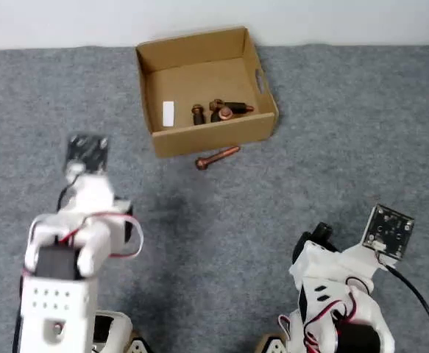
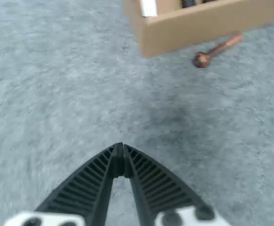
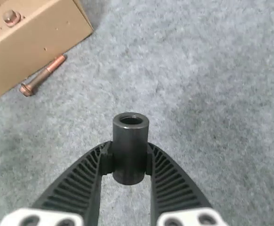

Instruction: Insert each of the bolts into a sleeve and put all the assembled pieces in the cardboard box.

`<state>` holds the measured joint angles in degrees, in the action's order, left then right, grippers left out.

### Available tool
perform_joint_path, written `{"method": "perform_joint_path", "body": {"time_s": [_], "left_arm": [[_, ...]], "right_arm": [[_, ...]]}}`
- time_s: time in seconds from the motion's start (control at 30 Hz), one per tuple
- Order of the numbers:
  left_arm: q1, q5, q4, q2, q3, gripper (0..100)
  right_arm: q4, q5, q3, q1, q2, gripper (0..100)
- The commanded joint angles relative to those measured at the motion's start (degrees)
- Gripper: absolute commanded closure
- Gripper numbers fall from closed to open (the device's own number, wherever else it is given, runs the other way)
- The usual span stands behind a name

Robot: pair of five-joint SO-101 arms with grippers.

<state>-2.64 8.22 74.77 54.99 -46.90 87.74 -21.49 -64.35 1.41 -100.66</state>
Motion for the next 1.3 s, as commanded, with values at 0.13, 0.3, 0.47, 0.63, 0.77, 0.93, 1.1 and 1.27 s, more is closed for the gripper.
{"method": "perform_joint_path", "body": {"time_s": [0.13,0.3,0.47,0.63,0.77,0.93,1.1,1.27], "left_arm": [[-8.09,0.53,-0.09,-19.34,20.18,99],[-9.05,0.26,-0.09,-32.44,30.29,99],[-10.02,-2.64,0.26,-46.59,38.2,99],[-9.67,-16.44,0.44,-58.46,47.6,99],[-9.67,-24.62,0.35,-64.7,52.7,99],[-9.85,-27.16,0.44,-70.15,58.77,86],[-10.81,-28.4,0.26,-73.85,60.35,83],[-11.6,-32.79,0.18,-77.54,60.53,83]], "right_arm": [[-1.63,0.44,-0.18,4.18,-1.45,99.1],[-2.07,0.53,-0.62,4.09,-1.45,99.1],[-2.07,0.53,-0.62,4.0,-1.54,99.1],[-2.07,0.53,-0.7,4.0,-1.54,99.1],[-2.15,0.53,-0.97,4.09,-1.54,99.1],[-2.15,0.62,-1.05,4.09,-1.54,99.1],[-2.42,0.62,-1.23,4.09,-1.54,99.1],[-2.42,0.62,-1.23,4.09,-1.54,99.1]]}}
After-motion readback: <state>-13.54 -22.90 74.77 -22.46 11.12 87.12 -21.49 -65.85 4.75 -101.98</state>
